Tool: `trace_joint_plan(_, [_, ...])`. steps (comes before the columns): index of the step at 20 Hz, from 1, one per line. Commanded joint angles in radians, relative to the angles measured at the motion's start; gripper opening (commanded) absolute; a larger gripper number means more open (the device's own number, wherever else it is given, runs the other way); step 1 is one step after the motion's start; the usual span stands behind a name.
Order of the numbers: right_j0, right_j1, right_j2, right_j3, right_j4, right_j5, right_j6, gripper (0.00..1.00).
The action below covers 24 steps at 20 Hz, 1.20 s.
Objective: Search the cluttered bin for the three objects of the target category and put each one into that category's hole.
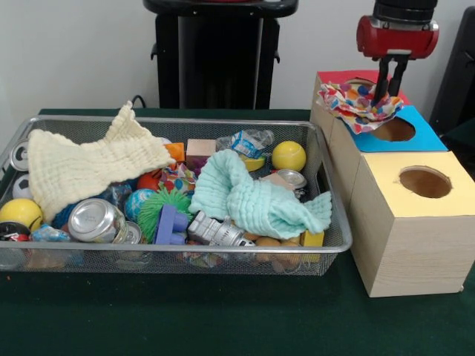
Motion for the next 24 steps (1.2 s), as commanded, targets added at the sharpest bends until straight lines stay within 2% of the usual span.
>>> trace_joint_plan(1, [-0.004, -0.002, -0.003, -0.112, 0.06, 0.226, 0.288, 0.0])
trace_joint_plan(3, [-0.007, -0.012, -0.005, -0.147, 0.06, 0.285, 0.289, 0.0])
trace_joint_plan(12, [-0.009, 0.014, -0.033, -0.273, 0.054, 0.4, 0.313, 0.0])
trace_joint_plan(18, [-0.025, 0.036, -0.035, -0.334, 0.047, 0.431, 0.307, 0.0])
trace_joint_plan(24, [-0.046, 0.094, -0.027, -0.426, 0.04, 0.445, 0.308, 0.0])
